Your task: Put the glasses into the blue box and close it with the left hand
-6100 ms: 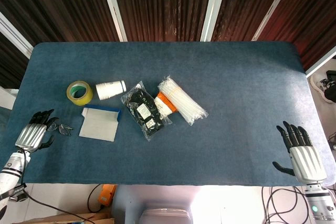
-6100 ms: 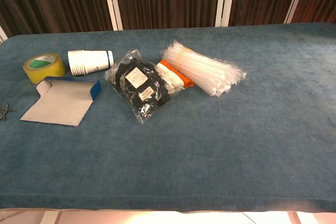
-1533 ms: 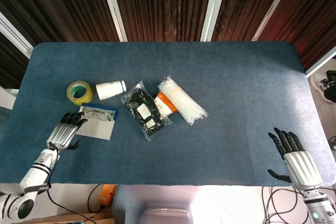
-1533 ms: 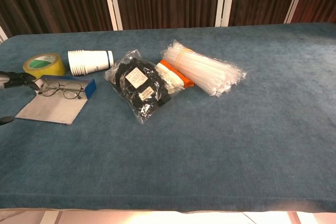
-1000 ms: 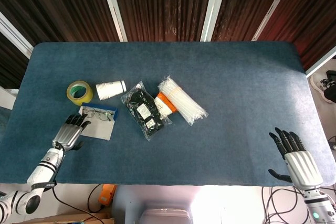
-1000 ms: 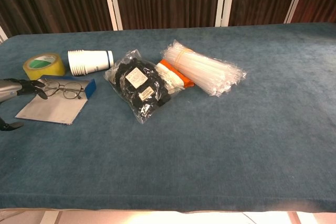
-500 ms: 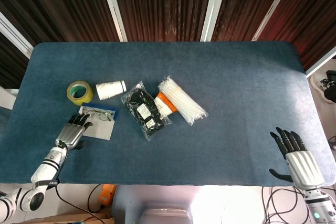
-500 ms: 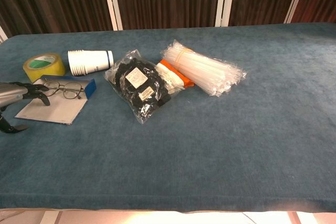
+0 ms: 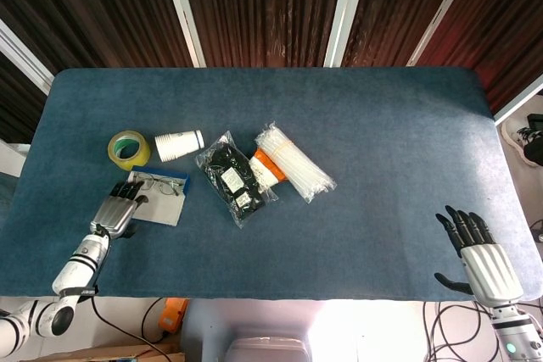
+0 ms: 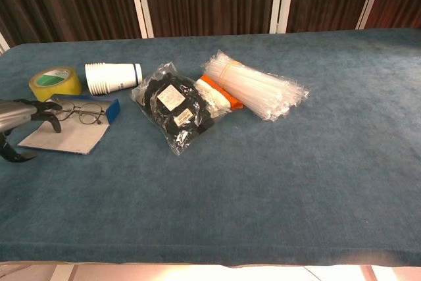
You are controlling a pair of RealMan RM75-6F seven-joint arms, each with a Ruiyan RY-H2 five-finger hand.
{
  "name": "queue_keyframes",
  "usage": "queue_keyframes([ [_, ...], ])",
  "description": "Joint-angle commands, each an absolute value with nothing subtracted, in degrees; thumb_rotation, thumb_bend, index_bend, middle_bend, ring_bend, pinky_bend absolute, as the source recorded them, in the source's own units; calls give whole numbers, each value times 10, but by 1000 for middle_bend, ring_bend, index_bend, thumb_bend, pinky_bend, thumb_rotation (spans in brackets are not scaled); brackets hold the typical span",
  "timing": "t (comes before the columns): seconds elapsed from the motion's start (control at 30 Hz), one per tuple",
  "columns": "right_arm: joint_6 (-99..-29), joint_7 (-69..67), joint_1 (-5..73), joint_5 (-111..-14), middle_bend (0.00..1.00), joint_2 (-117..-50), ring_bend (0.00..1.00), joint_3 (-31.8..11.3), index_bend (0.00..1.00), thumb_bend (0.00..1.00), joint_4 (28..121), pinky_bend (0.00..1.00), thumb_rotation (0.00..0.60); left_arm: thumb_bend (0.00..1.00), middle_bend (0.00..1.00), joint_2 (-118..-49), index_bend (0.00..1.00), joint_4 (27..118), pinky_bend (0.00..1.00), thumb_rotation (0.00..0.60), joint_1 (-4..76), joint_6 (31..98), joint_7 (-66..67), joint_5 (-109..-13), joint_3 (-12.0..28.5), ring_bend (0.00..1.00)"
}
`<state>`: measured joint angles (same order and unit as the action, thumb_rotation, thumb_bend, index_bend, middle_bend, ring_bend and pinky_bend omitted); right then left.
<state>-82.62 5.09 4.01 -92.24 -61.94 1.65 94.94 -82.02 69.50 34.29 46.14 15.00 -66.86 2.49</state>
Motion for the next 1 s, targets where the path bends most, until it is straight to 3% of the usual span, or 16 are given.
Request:
queue_keyframes([
  [0.03,-827,49,40,-923,0,-619,0,16,0,268,949,0,600,353,0,-826,450,685,42,600,345,460,141,-671,28,0],
  [0.6,-826,47,40,-921,0,-618,0,15,0,268,949,0,600,442,36,-848,520,656,73,600,351,492,48,-729,42,0],
  [0.77,-828,45,40,-922,0,-617,0,16,0,268,950,0,600,459,76,-875,550,602,75,600,348,542,-51,-785,45,0],
  [1.0,-832,43,38,-923,0,-616,0,15,0,268,950,0,600,459,91,-928,569,507,73,600,357,559,-117,-804,51,0],
])
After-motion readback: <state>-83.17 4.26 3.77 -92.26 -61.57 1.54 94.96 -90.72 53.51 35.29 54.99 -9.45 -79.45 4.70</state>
